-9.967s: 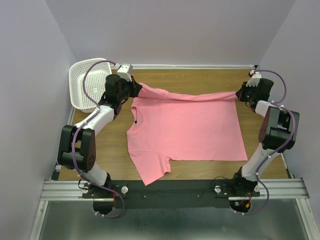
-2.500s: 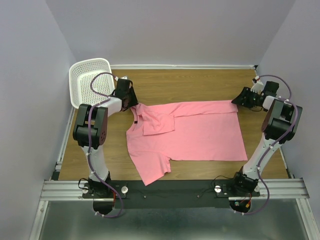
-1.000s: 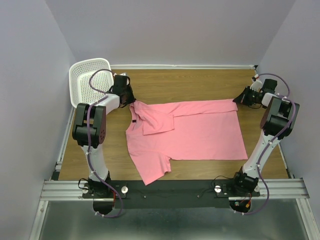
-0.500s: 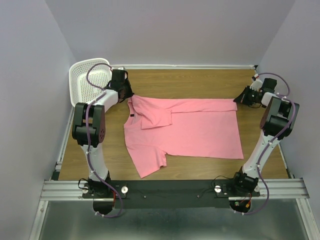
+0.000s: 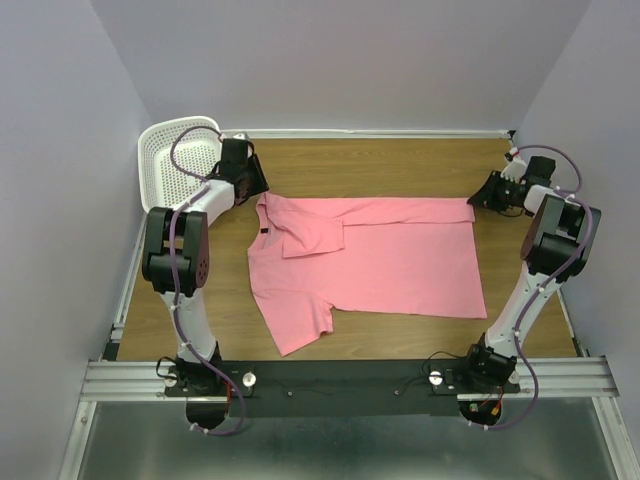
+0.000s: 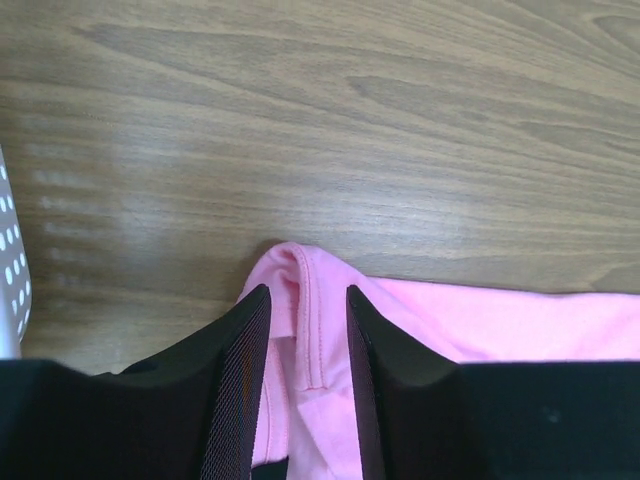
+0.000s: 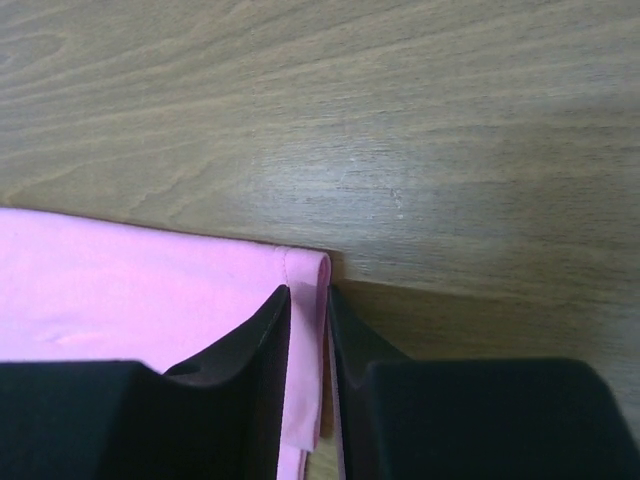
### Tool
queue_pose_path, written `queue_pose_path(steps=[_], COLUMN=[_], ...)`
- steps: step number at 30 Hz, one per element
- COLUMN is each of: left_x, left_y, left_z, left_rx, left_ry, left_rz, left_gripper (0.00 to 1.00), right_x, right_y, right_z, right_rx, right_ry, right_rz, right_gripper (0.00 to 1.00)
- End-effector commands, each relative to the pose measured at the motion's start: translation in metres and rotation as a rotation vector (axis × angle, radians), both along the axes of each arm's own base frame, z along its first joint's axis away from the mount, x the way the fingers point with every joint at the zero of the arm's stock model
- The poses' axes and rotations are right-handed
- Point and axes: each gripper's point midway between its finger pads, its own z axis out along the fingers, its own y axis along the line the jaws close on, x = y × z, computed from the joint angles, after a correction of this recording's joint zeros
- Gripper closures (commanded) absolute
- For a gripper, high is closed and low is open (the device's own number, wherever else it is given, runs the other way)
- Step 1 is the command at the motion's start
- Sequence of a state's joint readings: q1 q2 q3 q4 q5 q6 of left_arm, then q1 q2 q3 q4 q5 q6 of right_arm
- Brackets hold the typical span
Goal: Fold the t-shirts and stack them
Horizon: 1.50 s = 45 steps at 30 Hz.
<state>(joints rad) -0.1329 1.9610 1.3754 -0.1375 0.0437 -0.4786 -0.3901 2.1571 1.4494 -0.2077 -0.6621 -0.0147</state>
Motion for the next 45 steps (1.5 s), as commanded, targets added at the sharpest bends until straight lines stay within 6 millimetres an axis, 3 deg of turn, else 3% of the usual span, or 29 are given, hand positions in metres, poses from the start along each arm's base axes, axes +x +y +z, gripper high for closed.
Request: queue_pose_path(steps=[1, 3, 6, 14, 18, 36, 45], left_x=[0.004, -0.002, -0.018, -0.057, -0.061, -0.054, -0.050], left_y=[-0.005, -0.008, -0.008, -0.006, -0.010, -0.024, -0.022], left_z=[0.062, 0.073, 0.061, -0.007, -0.023, -0.041, -0.035], left_rx=[-0.037, -0.047, -0.062, -0.077, -0.083, -0.106, -0.097], left_ry=[-0.157, -0.174, -0.122, 0.020, 0.045, 0.080, 0.058], left_rz=[-0.033, -0.048, -0.047, -0.029, -0.034, -0.072, -0.066], left_gripper=[0.55, 0.55, 0.58, 0.59, 0.59, 0.61, 0.77], right_x=[-0.005, -0.005, -0.006, -0.006, -0.006, -0.007, -0.009], right_y=[-0.004, -0.003, -0.002, -0.001, 0.000, 0.000, 0.000], right_z=[0.013, 0.014, 0.013, 0.006, 0.003, -0.006, -0.011], right_rx=[-0.041, -0.037, -0.027, -0.013, -0.009, -0.001, -0.002], right_ry=[-0.015, -0.016, -0.013, 0.003, 0.009, 0.028, 0.036], right_rz=[-0.001, -0.001, 0.001, -0.002, -0.002, -0.001, 0.002], right_gripper=[0.71, 0.71, 0.71, 0.71, 0.71, 0.71, 0.71])
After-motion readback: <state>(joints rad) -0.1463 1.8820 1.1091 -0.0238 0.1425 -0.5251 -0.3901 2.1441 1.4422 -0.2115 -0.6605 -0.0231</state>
